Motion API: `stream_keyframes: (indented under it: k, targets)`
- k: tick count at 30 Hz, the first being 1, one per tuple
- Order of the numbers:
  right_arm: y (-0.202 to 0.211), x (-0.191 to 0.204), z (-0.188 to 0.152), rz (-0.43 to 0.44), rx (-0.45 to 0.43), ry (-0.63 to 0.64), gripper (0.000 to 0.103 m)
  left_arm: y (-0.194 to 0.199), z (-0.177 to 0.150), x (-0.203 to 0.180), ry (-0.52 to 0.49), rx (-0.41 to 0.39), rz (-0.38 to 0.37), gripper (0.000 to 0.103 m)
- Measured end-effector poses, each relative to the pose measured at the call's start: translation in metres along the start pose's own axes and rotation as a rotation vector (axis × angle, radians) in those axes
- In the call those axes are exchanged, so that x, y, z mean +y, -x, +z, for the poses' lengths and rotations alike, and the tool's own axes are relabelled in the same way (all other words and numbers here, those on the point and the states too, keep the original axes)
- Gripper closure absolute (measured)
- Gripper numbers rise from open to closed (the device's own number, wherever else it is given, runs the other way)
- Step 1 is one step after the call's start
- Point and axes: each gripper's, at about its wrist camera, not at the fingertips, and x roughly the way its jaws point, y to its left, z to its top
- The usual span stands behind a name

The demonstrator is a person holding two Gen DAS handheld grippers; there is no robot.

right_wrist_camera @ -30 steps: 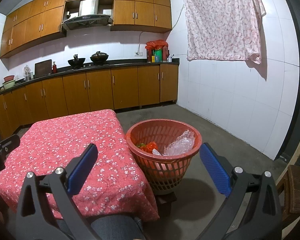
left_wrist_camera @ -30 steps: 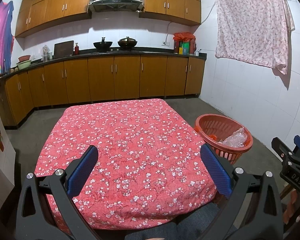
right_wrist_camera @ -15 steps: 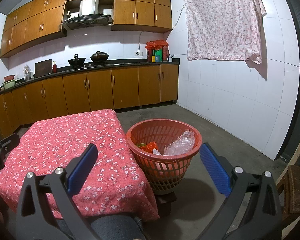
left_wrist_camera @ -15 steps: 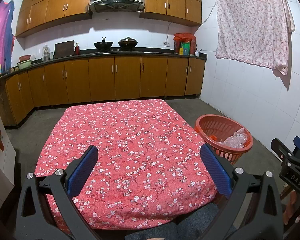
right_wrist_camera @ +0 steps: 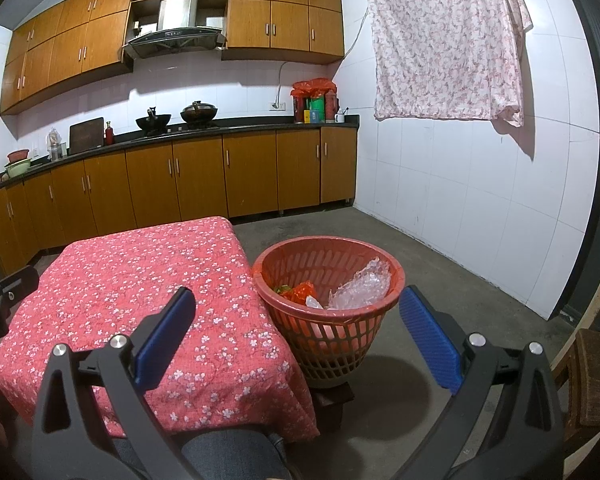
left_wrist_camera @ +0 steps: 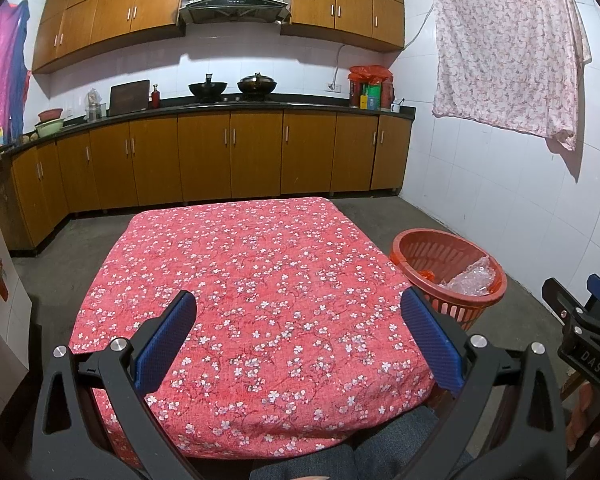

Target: Collect trash

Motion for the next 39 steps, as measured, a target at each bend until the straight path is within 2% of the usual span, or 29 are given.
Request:
stream_keyframes:
  k: [39]
  targets:
    - [-0.0001, -0.0015, 0.0020, 0.000, 0.003, 0.000, 0.004, 0.0001, -0.0059, -0.0039, 0.004, 0.013, 0.019, 0.002]
